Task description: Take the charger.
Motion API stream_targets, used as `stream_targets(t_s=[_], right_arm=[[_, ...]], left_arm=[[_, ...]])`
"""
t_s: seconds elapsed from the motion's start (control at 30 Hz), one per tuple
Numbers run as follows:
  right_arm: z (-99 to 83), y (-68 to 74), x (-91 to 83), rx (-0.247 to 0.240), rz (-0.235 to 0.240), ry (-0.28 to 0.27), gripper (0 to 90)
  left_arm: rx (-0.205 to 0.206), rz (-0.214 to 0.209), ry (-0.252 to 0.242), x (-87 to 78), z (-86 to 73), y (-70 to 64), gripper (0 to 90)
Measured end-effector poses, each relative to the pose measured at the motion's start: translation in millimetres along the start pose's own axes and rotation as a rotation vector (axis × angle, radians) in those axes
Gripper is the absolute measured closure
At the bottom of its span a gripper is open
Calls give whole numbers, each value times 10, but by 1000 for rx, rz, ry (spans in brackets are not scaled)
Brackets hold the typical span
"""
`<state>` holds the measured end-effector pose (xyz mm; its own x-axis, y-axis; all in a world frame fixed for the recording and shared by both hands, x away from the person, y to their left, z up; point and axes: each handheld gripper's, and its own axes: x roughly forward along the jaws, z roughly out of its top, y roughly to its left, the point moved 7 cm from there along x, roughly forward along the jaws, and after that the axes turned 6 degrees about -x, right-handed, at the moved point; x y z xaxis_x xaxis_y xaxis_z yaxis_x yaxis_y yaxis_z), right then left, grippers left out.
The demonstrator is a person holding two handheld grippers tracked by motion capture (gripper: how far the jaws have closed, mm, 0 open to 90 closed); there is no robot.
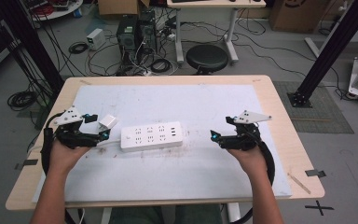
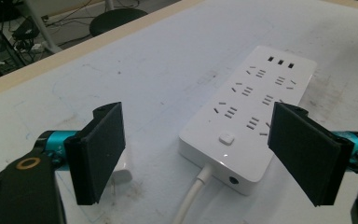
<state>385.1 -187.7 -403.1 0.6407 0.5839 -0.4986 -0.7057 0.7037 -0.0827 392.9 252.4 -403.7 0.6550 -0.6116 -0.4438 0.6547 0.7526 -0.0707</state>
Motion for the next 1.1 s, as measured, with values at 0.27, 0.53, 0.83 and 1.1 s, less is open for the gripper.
stream_targets(t_s=[0.27, 0.53, 0.83, 1.1], right_arm=[[3, -1, 8, -13, -1, 7, 185], [-20, 41, 36, -17, 4, 14, 185], [-101, 88, 53, -11, -3, 29, 185], [-119, 84, 94, -9, -10, 40, 185]], left_arm=[[-33, 52, 37, 111, -23, 192, 188], [-79, 105, 168, 425, -138, 501, 189], [-136, 154, 233, 729, -318, 776, 189], [-153, 167, 268, 806, -416, 804, 189]])
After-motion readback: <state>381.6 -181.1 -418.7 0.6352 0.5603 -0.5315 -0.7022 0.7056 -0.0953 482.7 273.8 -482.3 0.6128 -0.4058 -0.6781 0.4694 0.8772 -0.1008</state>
